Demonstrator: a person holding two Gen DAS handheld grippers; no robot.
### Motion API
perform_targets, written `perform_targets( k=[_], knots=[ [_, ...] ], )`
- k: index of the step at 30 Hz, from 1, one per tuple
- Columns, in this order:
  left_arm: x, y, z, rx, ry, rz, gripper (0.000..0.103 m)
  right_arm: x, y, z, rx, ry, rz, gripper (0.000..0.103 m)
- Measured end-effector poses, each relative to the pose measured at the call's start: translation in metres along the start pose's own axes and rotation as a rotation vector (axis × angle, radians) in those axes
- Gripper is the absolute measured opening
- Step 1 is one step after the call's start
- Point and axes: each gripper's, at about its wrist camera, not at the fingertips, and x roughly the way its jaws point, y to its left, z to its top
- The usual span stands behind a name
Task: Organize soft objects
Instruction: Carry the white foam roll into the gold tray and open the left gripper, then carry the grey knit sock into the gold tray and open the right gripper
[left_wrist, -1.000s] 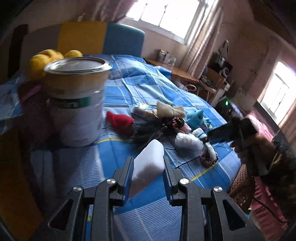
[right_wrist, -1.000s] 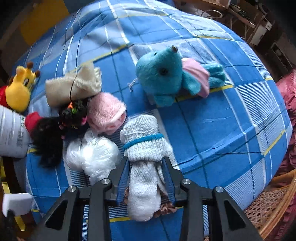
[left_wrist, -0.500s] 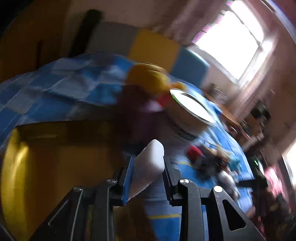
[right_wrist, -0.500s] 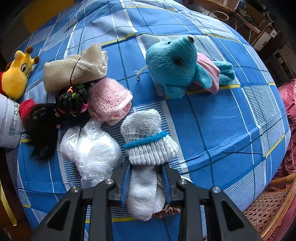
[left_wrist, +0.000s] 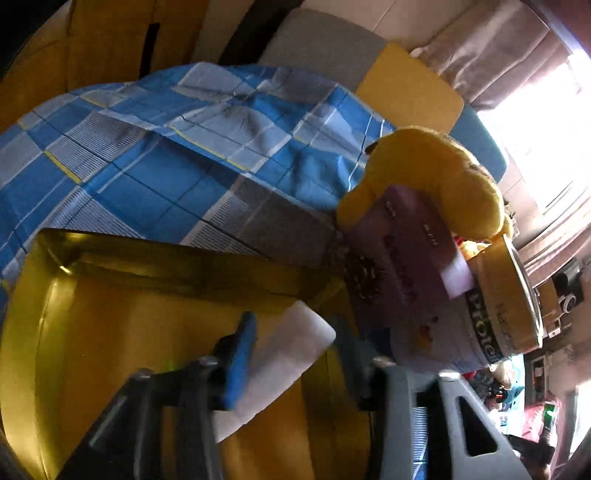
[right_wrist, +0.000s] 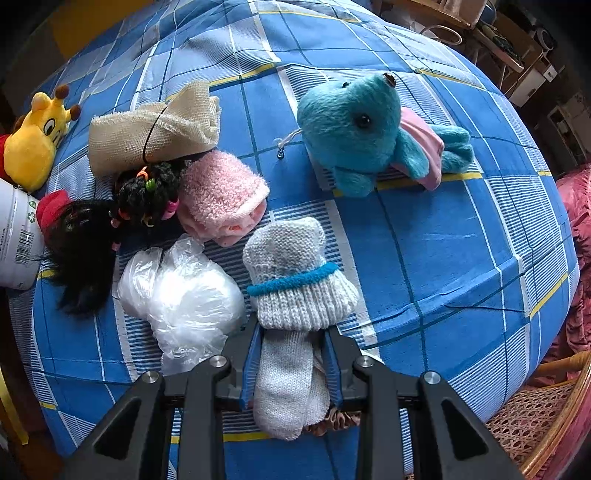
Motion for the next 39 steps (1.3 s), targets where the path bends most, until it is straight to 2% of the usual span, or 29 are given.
perform_targets(
  k=[1, 6, 9, 14, 19, 23, 29, 34, 39],
  knots=[
    [-0.001, -0.002, 0.000, -0.002, 0.001, -0.009, 0.064, -0.001, -0.001, 0.000, 0.001, 0.000, 0.002, 0.030],
    [-0.024, -0.003, -0.007, 0.036, -0.053, -0.016, 0.065, -0.003, -0.007, 0.000, 0.004, 0.002, 0.006, 0.030],
    [-0.042, -0.001, -0.018, 0.082, -0.099, 0.032, 0.069, -0.003, -0.008, 0.001, 0.006, 0.001, 0.008, 0.030],
    [-0.064, 0.002, -0.047, 0.145, -0.118, 0.071, 0.069, -0.003, -0.007, 0.001, 0.008, -0.001, 0.004, 0.030],
    [-0.077, -0.005, -0.080, 0.188, -0.116, 0.057, 0.069, -0.005, -0.009, 0.001, 0.019, -0.014, 0.014, 0.028],
    [-0.087, -0.015, -0.108, 0.205, -0.096, 0.036, 0.069, -0.013, -0.014, -0.001, 0.043, -0.054, 0.059, 0.024],
    [-0.098, -0.036, -0.138, 0.287, -0.084, 0.037, 0.070, -0.030, -0.019, -0.008, 0.055, -0.140, 0.161, 0.023],
    [-0.103, -0.050, -0.149, 0.324, -0.088, 0.016, 0.071, -0.044, -0.020, -0.013, 0.059, -0.205, 0.200, 0.022],
    [-0.105, -0.054, -0.152, 0.343, -0.092, 0.024, 0.074, -0.063, 0.009, -0.034, -0.021, -0.278, 0.209, 0.022]
  ],
)
